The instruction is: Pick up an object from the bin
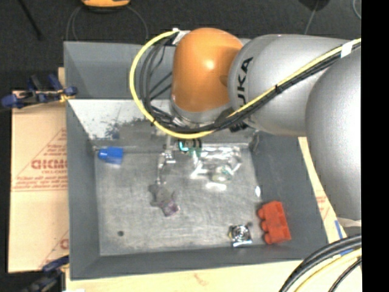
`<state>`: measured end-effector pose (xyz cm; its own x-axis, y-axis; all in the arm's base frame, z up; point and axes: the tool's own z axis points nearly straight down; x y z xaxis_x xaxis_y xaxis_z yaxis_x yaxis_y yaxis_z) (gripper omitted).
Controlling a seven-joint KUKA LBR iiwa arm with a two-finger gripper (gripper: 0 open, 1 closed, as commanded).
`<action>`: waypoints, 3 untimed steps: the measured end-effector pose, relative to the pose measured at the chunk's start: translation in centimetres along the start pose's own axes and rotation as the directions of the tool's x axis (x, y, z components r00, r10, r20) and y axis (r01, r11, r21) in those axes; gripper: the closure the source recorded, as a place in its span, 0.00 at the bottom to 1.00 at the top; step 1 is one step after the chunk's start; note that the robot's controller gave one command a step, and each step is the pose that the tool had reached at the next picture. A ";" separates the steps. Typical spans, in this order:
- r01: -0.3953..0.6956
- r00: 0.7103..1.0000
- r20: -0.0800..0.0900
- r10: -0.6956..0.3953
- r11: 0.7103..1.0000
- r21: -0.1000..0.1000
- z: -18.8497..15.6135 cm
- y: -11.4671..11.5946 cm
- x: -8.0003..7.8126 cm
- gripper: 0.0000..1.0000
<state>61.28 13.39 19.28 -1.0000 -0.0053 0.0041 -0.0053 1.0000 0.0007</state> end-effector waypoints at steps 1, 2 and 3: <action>0.176 0.984 0.018 -0.176 0.984 0.000 12.0 -4.3 3.9 0.00; 0.173 0.985 0.017 -0.173 0.985 0.000 11.7 -4.2 3.8 1.00; 0.247 0.969 0.017 -0.247 0.969 0.005 -5.0 -6.0 1.7 1.00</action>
Offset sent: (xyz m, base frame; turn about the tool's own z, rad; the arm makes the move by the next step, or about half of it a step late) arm -0.0427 -0.0421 -0.1228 -0.1789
